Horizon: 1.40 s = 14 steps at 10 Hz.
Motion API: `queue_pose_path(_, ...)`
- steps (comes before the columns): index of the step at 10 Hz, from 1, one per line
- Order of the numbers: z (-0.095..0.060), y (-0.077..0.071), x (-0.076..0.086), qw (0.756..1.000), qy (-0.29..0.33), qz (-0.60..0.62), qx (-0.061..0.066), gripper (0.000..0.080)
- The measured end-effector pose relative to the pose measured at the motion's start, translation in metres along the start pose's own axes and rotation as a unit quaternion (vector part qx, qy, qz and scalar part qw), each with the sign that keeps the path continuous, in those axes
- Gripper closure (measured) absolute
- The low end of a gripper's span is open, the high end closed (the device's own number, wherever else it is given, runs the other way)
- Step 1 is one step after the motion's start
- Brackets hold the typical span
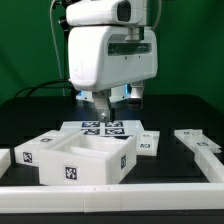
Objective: Assemble cabinet
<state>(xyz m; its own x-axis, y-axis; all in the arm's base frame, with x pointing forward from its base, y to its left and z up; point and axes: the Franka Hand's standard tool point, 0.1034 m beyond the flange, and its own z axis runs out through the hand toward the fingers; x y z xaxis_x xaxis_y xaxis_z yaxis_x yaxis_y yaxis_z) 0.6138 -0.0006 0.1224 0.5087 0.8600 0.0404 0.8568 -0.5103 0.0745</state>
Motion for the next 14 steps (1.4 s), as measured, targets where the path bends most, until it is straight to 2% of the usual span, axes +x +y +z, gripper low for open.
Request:
queue_pose_path(5, 0.000, 0.000, -0.001, 1.000, 0.000, 0.000, 0.000, 0.0003)
queue_pose_path(6, -0.001, -0.004, -0.003, 1.000, -0.007, 0.012, 0.009, 0.0003)
queue_pose_path(7, 0.002, -0.014, -0.006, 1.000, -0.010, 0.018, 0.013, 0.0003)
queue_pose_path(9, 0.015, -0.045, -0.012, 0.999, -0.013, 0.032, 0.022, 0.0003)
queue_pose_path(11, 0.020, -0.065, -0.017, 0.999, -0.012, 0.024, 0.022, 0.0003)
queue_pose_path(14, 0.022, -0.064, -0.017, 0.999, -0.013, 0.025, 0.023, 0.0003)
